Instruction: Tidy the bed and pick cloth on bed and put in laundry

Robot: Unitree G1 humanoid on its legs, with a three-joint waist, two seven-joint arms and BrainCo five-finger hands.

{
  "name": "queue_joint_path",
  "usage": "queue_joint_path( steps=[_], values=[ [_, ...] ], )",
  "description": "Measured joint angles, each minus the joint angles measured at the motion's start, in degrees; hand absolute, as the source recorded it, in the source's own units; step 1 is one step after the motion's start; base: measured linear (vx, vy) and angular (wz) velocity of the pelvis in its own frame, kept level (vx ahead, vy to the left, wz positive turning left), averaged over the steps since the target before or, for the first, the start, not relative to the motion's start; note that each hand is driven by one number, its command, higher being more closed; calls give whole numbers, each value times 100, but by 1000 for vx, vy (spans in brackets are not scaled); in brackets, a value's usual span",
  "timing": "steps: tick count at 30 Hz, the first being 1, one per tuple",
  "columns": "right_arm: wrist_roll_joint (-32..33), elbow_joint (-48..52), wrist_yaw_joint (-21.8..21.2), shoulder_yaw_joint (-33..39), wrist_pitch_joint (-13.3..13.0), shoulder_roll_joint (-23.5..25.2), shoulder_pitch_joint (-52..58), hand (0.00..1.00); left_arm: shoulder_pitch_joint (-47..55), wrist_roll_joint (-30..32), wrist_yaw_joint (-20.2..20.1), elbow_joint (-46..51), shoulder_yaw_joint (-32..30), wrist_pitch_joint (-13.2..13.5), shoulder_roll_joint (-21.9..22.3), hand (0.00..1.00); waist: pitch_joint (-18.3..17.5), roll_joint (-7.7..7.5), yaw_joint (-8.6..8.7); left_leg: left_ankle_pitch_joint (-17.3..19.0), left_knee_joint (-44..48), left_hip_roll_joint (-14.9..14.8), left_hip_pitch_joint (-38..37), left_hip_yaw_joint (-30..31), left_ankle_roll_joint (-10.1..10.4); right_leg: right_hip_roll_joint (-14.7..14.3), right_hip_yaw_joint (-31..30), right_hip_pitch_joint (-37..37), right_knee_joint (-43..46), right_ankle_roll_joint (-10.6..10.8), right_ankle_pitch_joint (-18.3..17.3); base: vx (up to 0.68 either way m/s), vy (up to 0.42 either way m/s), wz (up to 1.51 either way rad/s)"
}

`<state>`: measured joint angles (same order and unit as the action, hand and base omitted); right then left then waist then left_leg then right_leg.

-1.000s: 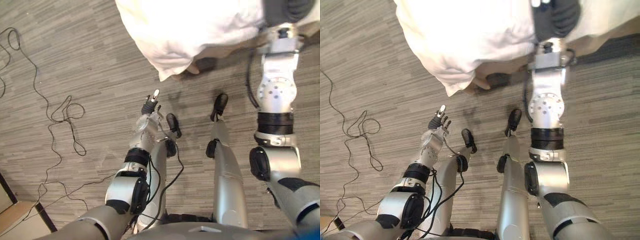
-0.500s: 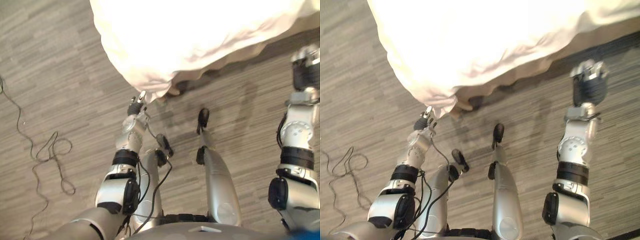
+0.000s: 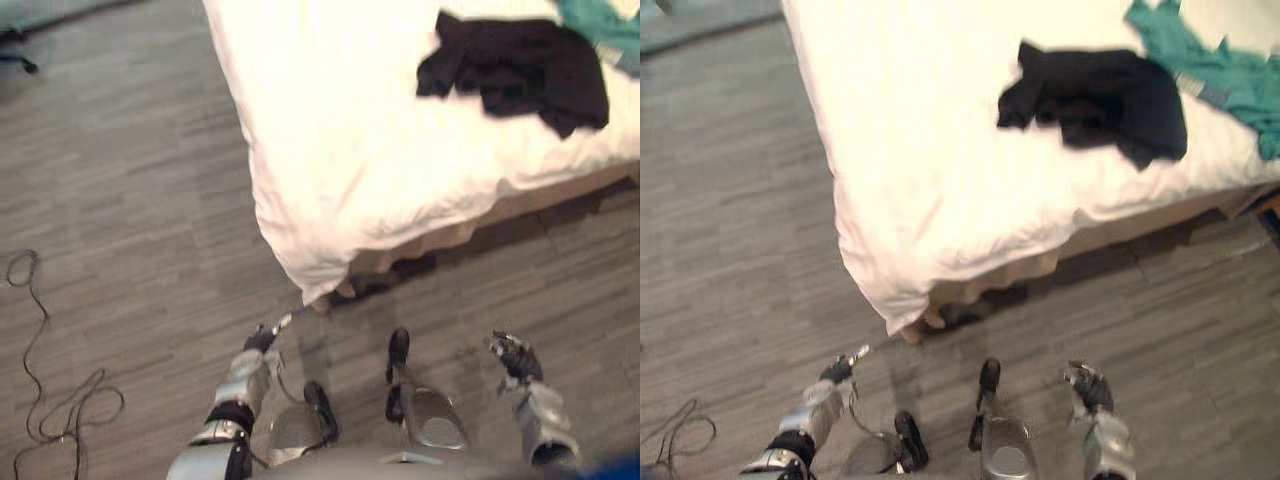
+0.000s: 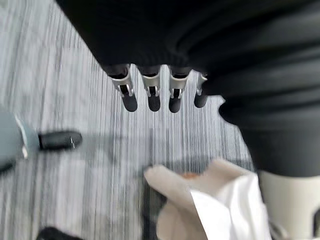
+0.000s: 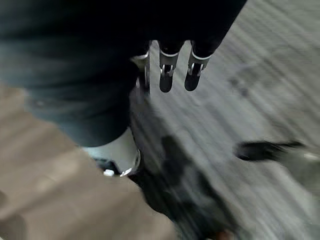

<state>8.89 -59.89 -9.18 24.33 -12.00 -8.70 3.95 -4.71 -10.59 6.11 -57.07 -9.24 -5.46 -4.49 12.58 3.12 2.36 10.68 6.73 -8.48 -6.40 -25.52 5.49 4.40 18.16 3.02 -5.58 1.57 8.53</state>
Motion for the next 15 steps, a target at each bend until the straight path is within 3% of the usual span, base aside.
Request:
queue_joint_path(
  steps=[2, 5, 7, 8, 9, 11, 12, 13, 14, 15],
  values=[
    [-145, -100, -130, 69, 122, 146, 254, 0, 283, 302, -113, -131, -1, 73, -6, 0, -169, -28, 11, 0, -120, 64, -223, 46, 0, 22, 10, -210, -31, 73, -68, -14, 80, 14],
    [-542, -149, -402, 38, 199, 372, 521, 0, 627, 856, -276, -277, 3, 449, 10, 0, -225, -124, -15, 7, -148, 163, -543, 114, -10, 84, -74, -472, -32, 87, -78, -58, 60, -4],
    [-869, -213, -416, -183, 194, 442, 544, 0, 868, 951, -350, -264, -55, 675, 12, 0, -269, -215, -28, 49, 69, 263, -555, 398, -77, 123, -328, -527, -32, 104, -75, -76, 17, -35],
    [-966, -216, -401, -345, 179, 374, 513, 0, 899, 959, -354, -266, -37, 773, -5, 0, -280, -232, -62, 103, 268, 336, -536, 820, -167, 156, -550, -532, -33, 152, -57, -97, -27, -58],
    [-1031, -215, -398, -455, 163, 323, 497, 0, 924, 958, -354, -268, -14, 797, -5, 0, -289, -215, -99, 137, 297, 371, -560, 973, -197, 151, -685, -504, -34, 167, -50, -174, -14, -101],
    [-1025, -190, -362, -611, 99, 242, 496, 0, 1006, 952, -376, -279, 23, 776, 90, 0, -359, -16, -135, 599, 241, 303, -615, 1067, -239, -40, -1112, -315, -35, 234, 59, -160, 24, -99],
    [-1019, -196, -291, -662, 91, 199, 508, 0, 988, 942, -370, -283, 10, 728, 77, 0, -340, -46, -153, 664, 244, 315, -688, 877, -249, -57, -1255, -297, -36, 250, 80, -167, 36, -91],
    [-895, -173, -208, -723, 52, 232, 521, 0, 1043, 1012, -400, -292, 16, 665, 102, 0, -333, 29, -116, 675, 226, 302, -731, 681, -269, -92, -1357, -261, -33, 358, -73, -163, 41, -87],
    [-813, -166, -153, -725, 27, 223, 551, 0, 1104, 1102, -436, -315, 7, 619, 121, 0, -346, 100, -35, 677, 202, 222, -766, 572, -298, -158, -1437, -262, 54, 218, 62, -82, 48, -63],
    [-762, -149, -133, -740, 26, 242, 579, 0, 1133, 1208, -453, -343, 11, 611, 95, 0, -353, 67, 11, 671, 150, 246, -825, 540, -295, -194, -1483, -282, 171, 205, 67, 10, 45, -50]
  ],
)
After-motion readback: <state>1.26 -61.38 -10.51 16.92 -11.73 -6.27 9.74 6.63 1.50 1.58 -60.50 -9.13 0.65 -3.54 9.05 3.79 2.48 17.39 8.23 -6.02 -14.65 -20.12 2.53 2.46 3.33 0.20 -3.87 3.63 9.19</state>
